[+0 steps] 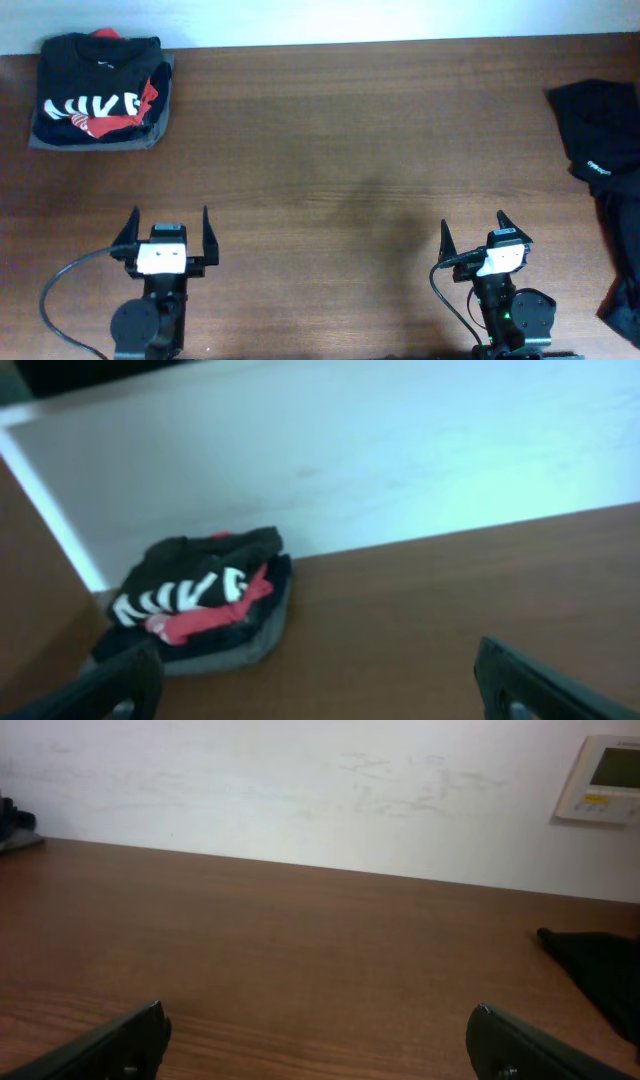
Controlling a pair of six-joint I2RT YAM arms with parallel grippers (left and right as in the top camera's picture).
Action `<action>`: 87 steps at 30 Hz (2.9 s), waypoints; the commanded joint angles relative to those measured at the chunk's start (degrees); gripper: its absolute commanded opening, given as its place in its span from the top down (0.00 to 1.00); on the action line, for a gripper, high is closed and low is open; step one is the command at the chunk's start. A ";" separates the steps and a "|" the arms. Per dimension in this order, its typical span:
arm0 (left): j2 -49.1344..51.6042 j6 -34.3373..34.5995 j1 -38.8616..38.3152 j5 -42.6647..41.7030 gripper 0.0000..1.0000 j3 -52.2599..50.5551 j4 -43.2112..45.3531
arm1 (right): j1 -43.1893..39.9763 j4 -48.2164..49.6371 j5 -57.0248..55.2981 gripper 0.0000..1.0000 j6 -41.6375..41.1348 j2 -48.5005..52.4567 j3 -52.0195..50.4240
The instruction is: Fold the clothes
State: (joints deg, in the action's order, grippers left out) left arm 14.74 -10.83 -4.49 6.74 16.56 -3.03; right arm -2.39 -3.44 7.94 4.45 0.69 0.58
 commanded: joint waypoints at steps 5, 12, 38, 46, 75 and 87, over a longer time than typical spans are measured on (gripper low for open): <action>-7.65 -3.67 1.95 -5.68 0.01 -8.50 6.51 | -0.26 -0.44 -0.74 0.01 -0.66 -0.50 -0.26; -11.93 -7.34 1.92 -10.69 0.01 -14.12 6.95 | -0.26 -0.44 -0.74 0.01 -0.66 -0.50 -0.26; -14.47 -10.21 2.05 -11.50 0.01 -16.09 0.13 | -0.26 -0.44 -0.72 0.01 -0.66 -0.50 -0.26; -14.47 -8.94 4.55 -11.54 0.01 -16.09 -1.16 | -0.26 -0.44 -0.74 0.01 -0.66 -0.50 -0.26; -14.45 -6.80 5.79 -11.67 0.01 -16.06 -1.14 | -0.26 -0.44 -0.72 0.01 -0.66 -0.48 -0.26; -14.45 -6.78 5.79 -11.67 0.01 -16.06 -1.14 | -0.26 -0.44 -0.74 0.01 -0.66 -0.50 -0.26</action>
State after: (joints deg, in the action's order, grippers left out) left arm 0.84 -18.41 0.95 -4.14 0.93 -4.12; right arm -2.39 -3.44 7.94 4.45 0.69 0.58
